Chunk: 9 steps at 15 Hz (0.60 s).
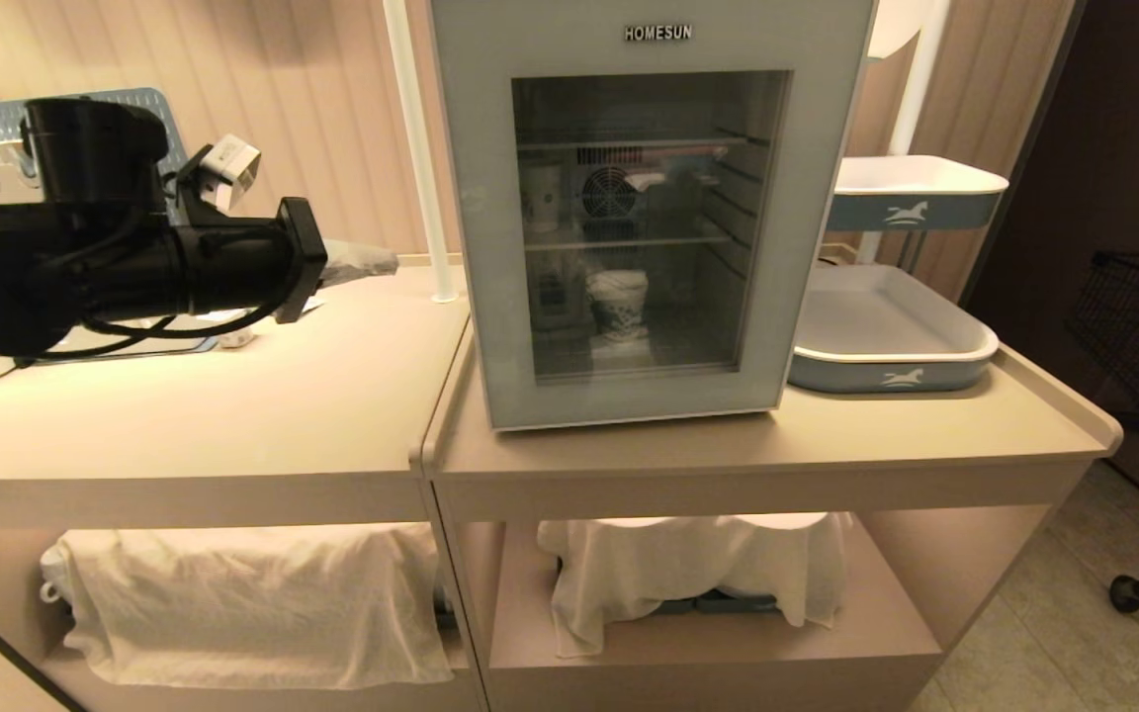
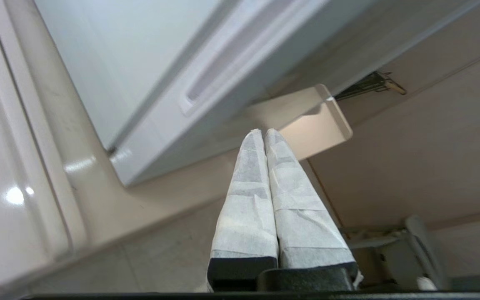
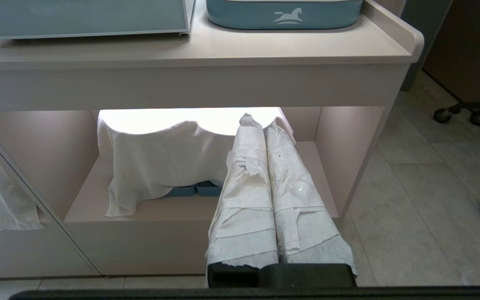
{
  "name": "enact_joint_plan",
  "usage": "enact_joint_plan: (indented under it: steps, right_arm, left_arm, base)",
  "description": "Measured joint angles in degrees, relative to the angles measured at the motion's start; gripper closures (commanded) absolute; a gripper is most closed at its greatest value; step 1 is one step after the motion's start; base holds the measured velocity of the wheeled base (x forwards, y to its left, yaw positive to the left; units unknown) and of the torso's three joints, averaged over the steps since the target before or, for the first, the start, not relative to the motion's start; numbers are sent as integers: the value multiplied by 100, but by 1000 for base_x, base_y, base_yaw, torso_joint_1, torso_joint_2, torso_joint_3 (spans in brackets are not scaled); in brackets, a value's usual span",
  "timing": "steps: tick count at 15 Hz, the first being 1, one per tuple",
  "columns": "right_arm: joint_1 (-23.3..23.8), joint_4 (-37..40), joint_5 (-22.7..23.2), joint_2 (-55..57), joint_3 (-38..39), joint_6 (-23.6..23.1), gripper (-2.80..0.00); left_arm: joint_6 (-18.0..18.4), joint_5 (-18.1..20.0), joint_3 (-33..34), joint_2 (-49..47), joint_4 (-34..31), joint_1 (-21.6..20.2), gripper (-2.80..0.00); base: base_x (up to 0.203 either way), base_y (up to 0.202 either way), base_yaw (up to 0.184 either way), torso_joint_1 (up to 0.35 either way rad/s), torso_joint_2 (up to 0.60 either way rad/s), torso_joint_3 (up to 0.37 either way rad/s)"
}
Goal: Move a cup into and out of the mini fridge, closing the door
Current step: Open the freezer door
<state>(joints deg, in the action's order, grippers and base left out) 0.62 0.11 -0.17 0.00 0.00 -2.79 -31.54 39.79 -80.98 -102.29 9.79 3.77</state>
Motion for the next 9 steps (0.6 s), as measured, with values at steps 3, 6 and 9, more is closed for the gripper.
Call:
enact_joint_plan:
  steps: [3,6,9]
  right_arm:
    - [0,-1,0,0,0,-4,0]
    - [0,-1,-2,0,0,-2,0]
    - [0,-1,-2,0,0,-2,0]
  left_arm:
    - [204,-28,-144,-364,396,0,0]
    - [393,-21,-184,-578,527,2,0]
    - [914,-7,-198,-806,540,2,0]
  base:
    - [0,0,0,0,0,0]
    - [0,0,0,0,0,0]
    - [0,0,0,0,0,0]
